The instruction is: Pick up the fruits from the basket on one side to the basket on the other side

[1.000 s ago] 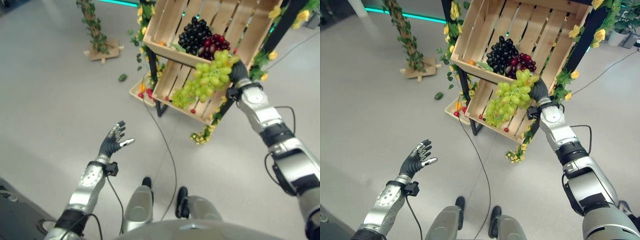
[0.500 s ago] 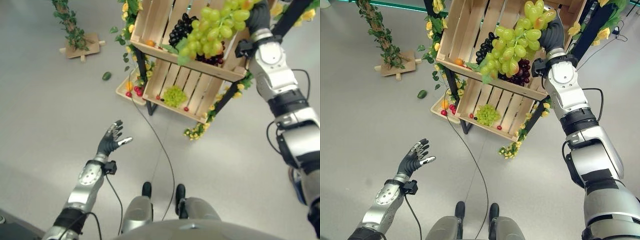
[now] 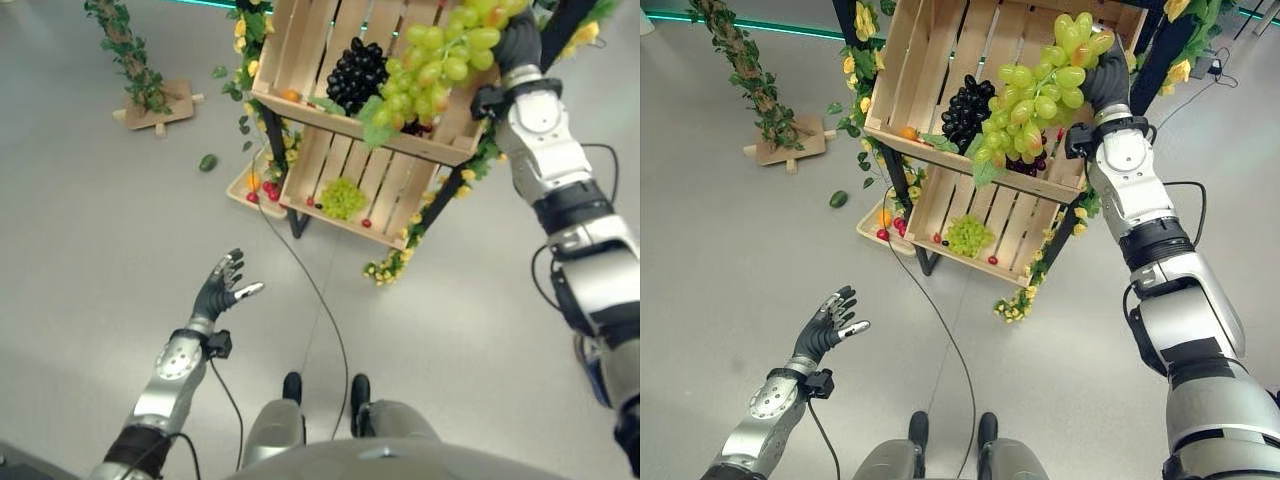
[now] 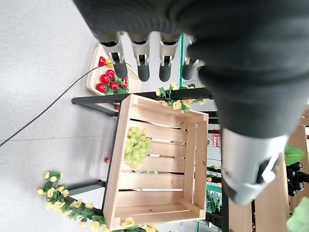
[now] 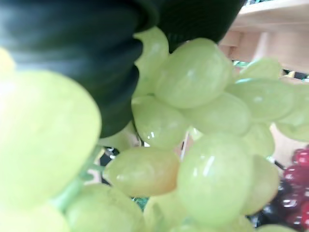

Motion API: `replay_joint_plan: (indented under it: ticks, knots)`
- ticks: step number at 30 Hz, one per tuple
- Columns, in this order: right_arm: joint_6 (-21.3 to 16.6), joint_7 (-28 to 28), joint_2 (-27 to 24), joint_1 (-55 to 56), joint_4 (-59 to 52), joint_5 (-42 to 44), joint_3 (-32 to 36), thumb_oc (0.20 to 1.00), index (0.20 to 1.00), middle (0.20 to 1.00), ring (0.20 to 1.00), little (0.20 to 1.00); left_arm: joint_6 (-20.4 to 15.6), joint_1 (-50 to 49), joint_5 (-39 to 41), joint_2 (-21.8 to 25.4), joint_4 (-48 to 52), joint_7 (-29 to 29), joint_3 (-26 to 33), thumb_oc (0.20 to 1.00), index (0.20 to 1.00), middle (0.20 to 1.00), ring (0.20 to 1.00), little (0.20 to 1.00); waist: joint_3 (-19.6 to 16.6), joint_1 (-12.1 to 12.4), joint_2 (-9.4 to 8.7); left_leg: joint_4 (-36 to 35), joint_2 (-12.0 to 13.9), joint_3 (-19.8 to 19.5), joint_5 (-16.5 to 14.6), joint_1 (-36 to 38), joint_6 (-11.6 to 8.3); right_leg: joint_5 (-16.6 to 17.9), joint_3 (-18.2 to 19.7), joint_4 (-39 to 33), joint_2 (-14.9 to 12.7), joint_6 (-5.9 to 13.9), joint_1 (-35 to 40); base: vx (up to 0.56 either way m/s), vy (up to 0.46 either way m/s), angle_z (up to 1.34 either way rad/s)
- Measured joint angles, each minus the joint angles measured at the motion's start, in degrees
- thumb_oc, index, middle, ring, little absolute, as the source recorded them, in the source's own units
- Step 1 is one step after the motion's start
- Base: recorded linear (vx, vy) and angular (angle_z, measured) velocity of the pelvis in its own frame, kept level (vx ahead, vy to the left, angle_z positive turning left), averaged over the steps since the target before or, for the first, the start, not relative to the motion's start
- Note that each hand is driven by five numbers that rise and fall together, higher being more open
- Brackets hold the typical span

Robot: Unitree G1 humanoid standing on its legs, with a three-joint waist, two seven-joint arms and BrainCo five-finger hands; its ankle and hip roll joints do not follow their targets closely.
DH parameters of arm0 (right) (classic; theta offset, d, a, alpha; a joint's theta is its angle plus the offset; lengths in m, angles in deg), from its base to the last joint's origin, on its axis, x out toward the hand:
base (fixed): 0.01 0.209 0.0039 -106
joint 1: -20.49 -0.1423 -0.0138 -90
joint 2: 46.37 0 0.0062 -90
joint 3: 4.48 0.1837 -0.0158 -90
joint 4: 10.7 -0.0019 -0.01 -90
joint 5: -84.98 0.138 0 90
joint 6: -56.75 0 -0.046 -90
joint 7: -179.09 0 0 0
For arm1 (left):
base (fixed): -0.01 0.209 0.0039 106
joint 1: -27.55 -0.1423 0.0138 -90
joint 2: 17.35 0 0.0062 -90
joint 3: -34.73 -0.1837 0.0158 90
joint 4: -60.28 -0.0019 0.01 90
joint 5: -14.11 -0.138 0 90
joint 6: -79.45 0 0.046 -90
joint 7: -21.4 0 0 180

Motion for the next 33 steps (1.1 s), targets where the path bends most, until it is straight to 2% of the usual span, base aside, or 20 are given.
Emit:
replay_joint_plan:
  ticks: [5,11,16,33]
  knots:
    - [0.3,-1.2,1.2,-0.7,4.5,0.0,-0.1,0.2,0.2,0.2,0.2,0.2,0.0,-0.5,0.7,1.3,0.7,0.1,-0.4,1.0,1.0,1.0,1.0,1.0,0.1,0.1,0.25,0.7,0.0,-0.1,0.0,-2.9,0.0,0.1,-0.3,0.8,-0.1,-0.11,-2.9,-0.02,-0.009,0.01]
    - [0.9,-3.0,2.1,-4.6,9.7,-0.1,-0.5,0.2,0.2,0.2,0.2,0.2,-0.1,-1.7,1.8,2.7,0.7,0.1,-1.2,1.0,1.0,1.0,1.0,1.0,1.3,1.2,2.23,0.7,-0.1,-0.2,0.1,-5.5,0.08,0.2,-0.4,1.6,-0.2,-0.31,-5.7,0.0,0.0,0.0]
    - [0.8,-4.6,2.1,-7.2,11.1,-0.1,-0.7,0.2,0.2,0.2,0.2,0.2,-0.3,-1.7,2.2,2.8,0.7,-0.1,-1.3,1.0,1.0,1.0,1.0,1.0,1.9,1.7,3.04,0.8,-0.3,-1.3,0.2,-7.3,0.02,0.1,-1.4,1.6,-0.4,-0.36,-7.1,0.0,-0.015,0.08]
    - [0.7,-7.7,1.4,-18.1,20.3,5.7,-0.9,0.2,0.2,0.2,0.2,0.2,-0.4,-1.1,2.2,3.6,0.7,-1.3,-3.6,1.0,1.0,1.0,1.0,1.0,3.8,1.8,3.15,0.7,-0.3,-4.1,0.7,-10.2,-0.45,0.1,-4.2,1.1,-0.5,-0.38,-8.7,0.0,-0.013,0.07]
